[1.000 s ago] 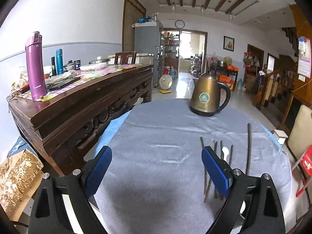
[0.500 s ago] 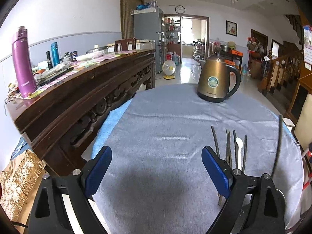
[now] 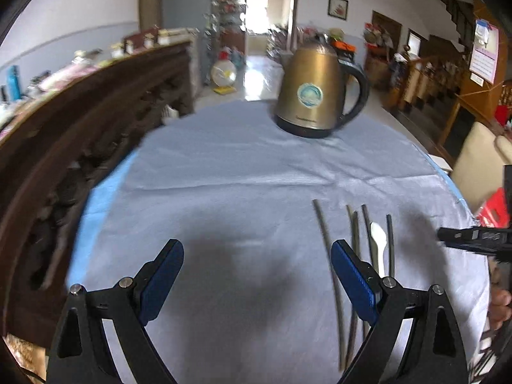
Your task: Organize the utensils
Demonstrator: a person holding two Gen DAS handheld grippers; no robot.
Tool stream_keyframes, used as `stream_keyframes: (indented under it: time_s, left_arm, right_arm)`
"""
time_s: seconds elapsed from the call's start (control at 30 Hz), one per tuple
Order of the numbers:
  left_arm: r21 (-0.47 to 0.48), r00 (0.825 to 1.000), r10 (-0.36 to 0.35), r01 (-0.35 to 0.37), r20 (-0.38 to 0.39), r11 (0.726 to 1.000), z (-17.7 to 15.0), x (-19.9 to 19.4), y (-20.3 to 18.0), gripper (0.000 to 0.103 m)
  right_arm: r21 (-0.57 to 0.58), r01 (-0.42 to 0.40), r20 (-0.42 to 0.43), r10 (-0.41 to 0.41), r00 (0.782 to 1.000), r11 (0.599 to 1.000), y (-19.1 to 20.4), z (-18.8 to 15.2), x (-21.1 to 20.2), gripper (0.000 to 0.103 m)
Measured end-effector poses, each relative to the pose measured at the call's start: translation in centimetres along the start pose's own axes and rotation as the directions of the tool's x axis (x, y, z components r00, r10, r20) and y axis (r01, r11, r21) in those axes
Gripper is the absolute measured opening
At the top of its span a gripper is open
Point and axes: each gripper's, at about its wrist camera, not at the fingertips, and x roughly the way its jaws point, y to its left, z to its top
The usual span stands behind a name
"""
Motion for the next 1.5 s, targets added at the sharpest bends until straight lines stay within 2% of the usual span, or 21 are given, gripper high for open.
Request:
stream_keyframes:
  time_s: [0.13, 0.23, 0.27, 0.37, 0.5, 0.63, 0.7, 0.73, 0.83, 0.9, 0.97, 1.0, 1.1, 1.23, 1.33, 1.43, 1.5]
  left_arm:
    - [-0.036, 0.993, -0.072, 0.069, -0.09, 0.997, 2.4, 4.2, -0.6, 0.093]
    - [-0.073, 0.98, -0.124, 0.114, -0.155, 0.991, 3.6, 6.8, -1.0, 0.081]
    - [-0.091, 0.975, -0.134, 0.119, -0.179, 0.989, 3.9, 7.7, -1.2, 0.073]
    - [-0.123, 0.957, -0.167, 0.141, -0.239, 0.982, 4.5, 10.0, -1.8, 0.071]
    - [-0.144, 0.933, -0.173, 0.133, -0.314, 0.981, 4.6, 13.0, -3.1, 0.071]
    - [-0.123, 0.927, -0.15, 0.114, -0.343, 0.986, 4.6, 14.8, -4.7, 0.071]
    - [-0.104, 0.923, -0.129, 0.098, -0.362, 0.99, 4.4, 15.6, -5.5, 0.061]
    - [-0.081, 0.932, -0.104, 0.081, -0.347, 0.993, 4.5, 15.5, -5.7, 0.059]
    - [-0.023, 0.934, -0.054, 0.049, -0.353, 0.999, 4.5, 15.4, -6.6, 0.041]
    - [-0.003, 0.937, -0.035, 0.036, -0.348, 0.999, 4.6, 15.3, -6.7, 0.015]
    - [0.024, 0.941, -0.025, 0.035, -0.337, 0.999, 4.4, 15.0, -6.9, 0.008]
    - [0.039, 0.944, -0.02, 0.035, -0.33, 0.999, 4.3, 14.8, -7.0, 0.007]
    - [0.044, 0.946, -0.026, 0.042, -0.324, 0.998, 3.8, 14.0, -6.8, 0.006]
    - [-0.026, 0.951, -0.067, 0.062, -0.302, 0.998, 3.3, 12.0, -5.0, 0.006]
    - [-0.055, 0.965, -0.1, 0.089, -0.242, 0.994, 3.1, 8.9, -4.1, 0.006]
    - [-0.066, 0.98, -0.117, 0.108, -0.162, 0.992, 3.1, 4.9, -3.2, 0.005]
    - [-0.075, 0.987, -0.127, 0.119, -0.097, 0.99, 3.1, 2.0, -3.0, 0.005]
  right_arm:
    - [0.035, -0.01, -0.04, 0.011, 0.999, 0.999, 1.0, 2.3, 3.5, 0.042]
    - [0.044, -0.001, -0.067, 0.004, 0.998, 0.999, 1.9, 3.4, 5.5, 0.042]
    - [0.041, 0.013, -0.076, -0.01, 0.997, 0.999, 2.2, 3.6, 6.0, 0.042]
    - [0.026, 0.06, -0.091, -0.058, 0.994, 0.998, 2.9, 4.1, 7.0, 0.042]
    - [0.016, 0.113, -0.108, -0.111, 0.988, 0.993, 3.1, 4.6, 7.9, 0.043]
    - [0.008, 0.151, -0.114, -0.149, 0.982, 0.988, 3.4, 4.7, 8.4, 0.042]
    - [0.0, 0.17, -0.122, -0.168, 0.978, 0.986, 3.7, 4.9, 8.6, 0.042]
    - [-0.01, 0.182, -0.124, -0.182, 0.975, 0.983, 3.9, 4.9, 8.6, 0.042]
    - [-0.041, 0.244, -0.125, -0.247, 0.961, 0.969, 4.6, 4.9, 9.0, 0.029]
    - [-0.055, 0.267, -0.118, -0.272, 0.955, 0.962, 5.0, 4.8, 9.2, 0.021]
    - [-0.089, 0.273, -0.11, -0.281, 0.953, 0.958, 5.5, 4.7, 9.3, 0.014]
    - [-0.105, 0.272, -0.107, -0.283, 0.953, 0.956, 5.8, 4.7, 9.4, 0.009]
    - [-0.168, 0.271, -0.085, -0.288, 0.954, 0.948, 6.6, 4.2, 9.3, 0.008]
    - [-0.138, 0.202, -0.053, -0.211, 0.976, 0.97, 5.2, 3.4, 7.7, 0.007]
    - [-0.11, 0.132, 0.015, -0.131, 0.991, 0.985, 4.2, 3.0, 5.2, 0.007]
    - [-0.111, 0.073, 0.108, -0.061, 0.992, 0.991, 3.9, 2.4, 1.8, 0.007]
    - [-0.116, 0.048, 0.168, -0.028, 0.985, 0.992, 3.8, 1.9, -0.5, 0.007]
